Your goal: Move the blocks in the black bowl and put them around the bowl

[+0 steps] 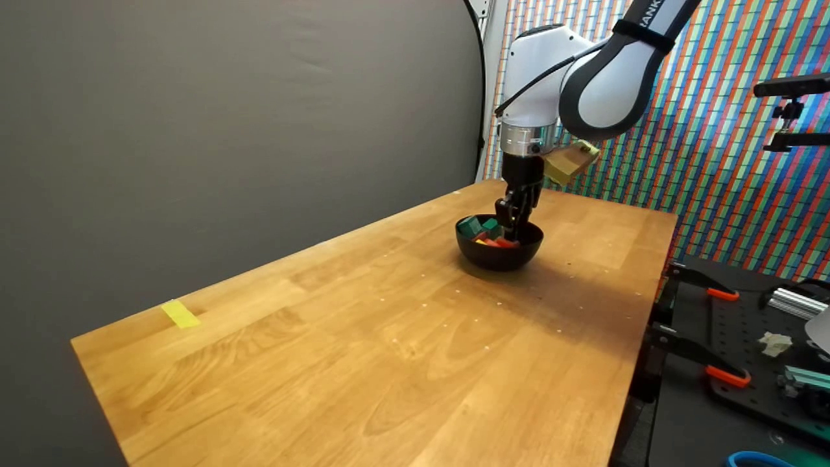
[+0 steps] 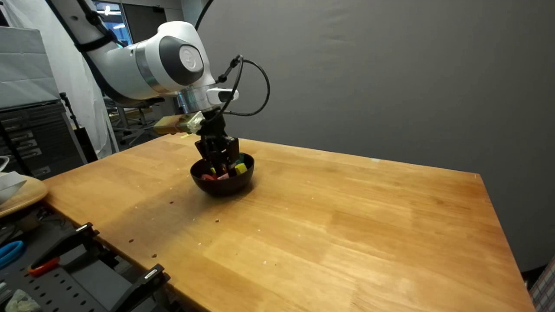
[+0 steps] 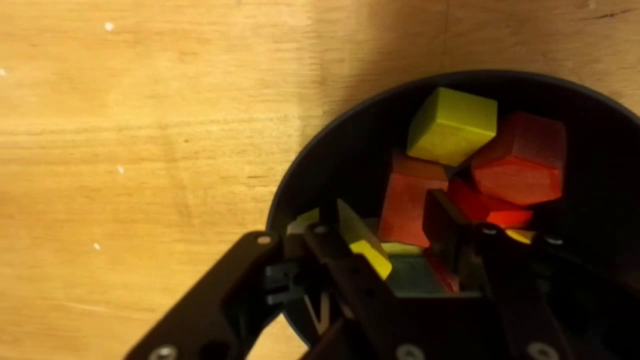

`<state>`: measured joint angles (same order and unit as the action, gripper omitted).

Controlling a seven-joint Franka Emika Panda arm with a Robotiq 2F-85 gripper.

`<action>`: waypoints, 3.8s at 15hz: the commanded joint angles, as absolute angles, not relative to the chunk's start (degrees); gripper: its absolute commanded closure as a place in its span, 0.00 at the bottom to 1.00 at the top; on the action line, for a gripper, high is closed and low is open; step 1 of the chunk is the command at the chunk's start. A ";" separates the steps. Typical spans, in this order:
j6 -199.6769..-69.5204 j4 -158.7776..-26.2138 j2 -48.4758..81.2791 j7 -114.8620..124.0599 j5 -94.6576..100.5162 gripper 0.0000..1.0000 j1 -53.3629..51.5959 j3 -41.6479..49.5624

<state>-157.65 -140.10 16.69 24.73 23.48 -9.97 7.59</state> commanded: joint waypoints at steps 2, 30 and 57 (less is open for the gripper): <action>-161.22 -139.52 17.75 34.09 36.26 0.81 -16.54 13.57; -160.11 -134.42 22.80 45.53 51.87 0.45 -19.00 16.61; -164.62 -128.63 20.71 16.95 24.02 0.85 -15.81 -9.27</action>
